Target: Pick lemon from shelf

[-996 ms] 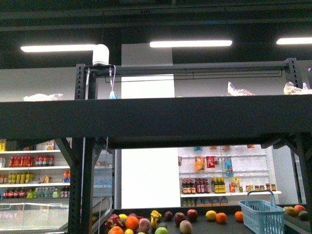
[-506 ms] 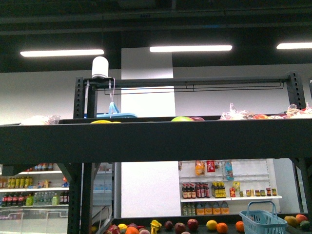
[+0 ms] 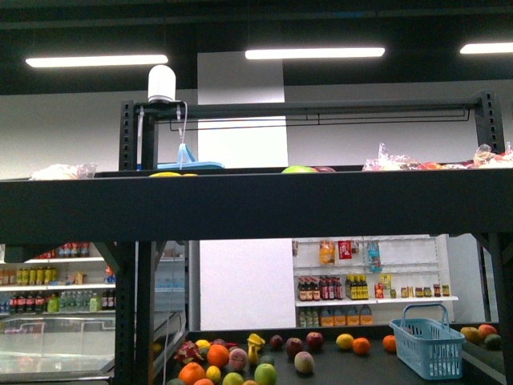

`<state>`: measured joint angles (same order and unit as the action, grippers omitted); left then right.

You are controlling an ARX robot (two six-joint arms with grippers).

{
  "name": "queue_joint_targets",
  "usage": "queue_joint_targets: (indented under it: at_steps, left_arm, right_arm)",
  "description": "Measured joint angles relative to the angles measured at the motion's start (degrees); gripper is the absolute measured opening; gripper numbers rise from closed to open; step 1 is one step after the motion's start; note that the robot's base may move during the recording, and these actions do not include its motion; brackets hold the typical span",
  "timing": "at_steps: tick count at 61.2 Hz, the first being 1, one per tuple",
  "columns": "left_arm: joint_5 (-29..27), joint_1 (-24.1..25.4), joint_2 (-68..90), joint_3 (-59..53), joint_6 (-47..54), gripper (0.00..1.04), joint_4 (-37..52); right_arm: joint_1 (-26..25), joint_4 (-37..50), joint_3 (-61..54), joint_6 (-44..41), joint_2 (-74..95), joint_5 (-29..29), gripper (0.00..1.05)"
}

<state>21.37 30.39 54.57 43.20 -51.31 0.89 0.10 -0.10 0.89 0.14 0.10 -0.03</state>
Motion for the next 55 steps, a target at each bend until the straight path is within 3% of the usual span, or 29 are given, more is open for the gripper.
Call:
queue_joint_targets:
  at_steps: [12, 29, 43, 55]
  left_arm:
    - [3.6, 7.1, 15.0, 15.6, -6.8, 0.97, -5.3]
    - [5.9, 12.1, 29.4, 26.1, -14.5, 0.97, -7.7]
    - [5.6, 11.9, 38.9, 33.6, -17.8, 0.97, -9.6]
    - [2.0, 7.3, 50.8, 43.5, -19.9, 0.97, -10.2]
  right_arm:
    - [0.0, 0.0, 0.0, 0.0, 0.0, 0.0, 0.97]
    - [0.0, 0.0, 0.0, 0.0, 0.0, 0.0, 0.97]
    - [0.0, 0.0, 0.0, 0.0, 0.0, 0.0, 0.97]
    - [0.0, 0.0, 0.0, 0.0, 0.0, 0.0, 0.97]
